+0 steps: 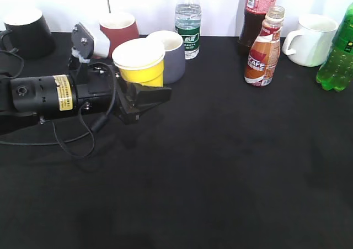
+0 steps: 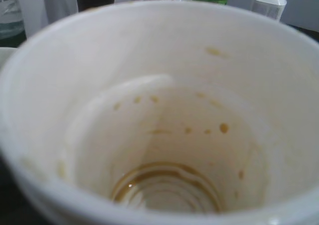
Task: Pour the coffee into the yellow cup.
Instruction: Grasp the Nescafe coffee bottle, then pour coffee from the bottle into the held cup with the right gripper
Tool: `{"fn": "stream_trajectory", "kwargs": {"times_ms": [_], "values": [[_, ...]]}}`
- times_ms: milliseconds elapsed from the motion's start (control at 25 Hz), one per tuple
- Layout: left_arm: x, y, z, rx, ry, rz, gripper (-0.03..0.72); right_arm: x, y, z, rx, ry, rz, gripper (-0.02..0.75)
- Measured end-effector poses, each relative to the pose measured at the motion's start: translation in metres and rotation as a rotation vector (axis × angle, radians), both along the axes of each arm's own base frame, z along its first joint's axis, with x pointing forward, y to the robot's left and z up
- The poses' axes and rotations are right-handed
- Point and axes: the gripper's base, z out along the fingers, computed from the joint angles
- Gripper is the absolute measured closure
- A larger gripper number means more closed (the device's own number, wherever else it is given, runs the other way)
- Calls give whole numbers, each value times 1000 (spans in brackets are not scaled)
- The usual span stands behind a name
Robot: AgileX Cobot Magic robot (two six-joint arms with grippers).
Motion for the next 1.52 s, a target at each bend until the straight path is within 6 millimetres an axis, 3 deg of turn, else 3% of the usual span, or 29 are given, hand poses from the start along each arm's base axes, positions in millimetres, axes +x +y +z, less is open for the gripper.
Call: {"fn": "stream_trajectory", "kwargs": {"times_ms": [160,320,560,720,800,1120,1240,1520], "values": [[0,0,0,0,0,0,247,48,10,-21,-60,41,47,150],[0,0,0,1,0,-1,247,100,42,-53,-83,52,62,150],[0,0,0,2,-1,-3,247,161,80,-149,108,189,91,147],[0,0,0,2,-1,-3,247,212,104,-178,78,220,136,94],[0,0,0,2,-1,-4,247,231,105,-190,52,226,78,92],[-2,-1,-1,21,-9,-34,247,289,107,-196,48,139,22,125],[-3,-1,-1,22,-9,-35,247,291,106,-196,49,136,19,197],[-3,-1,-1,22,-9,-35,247,292,106,-195,36,119,17,200]]}}
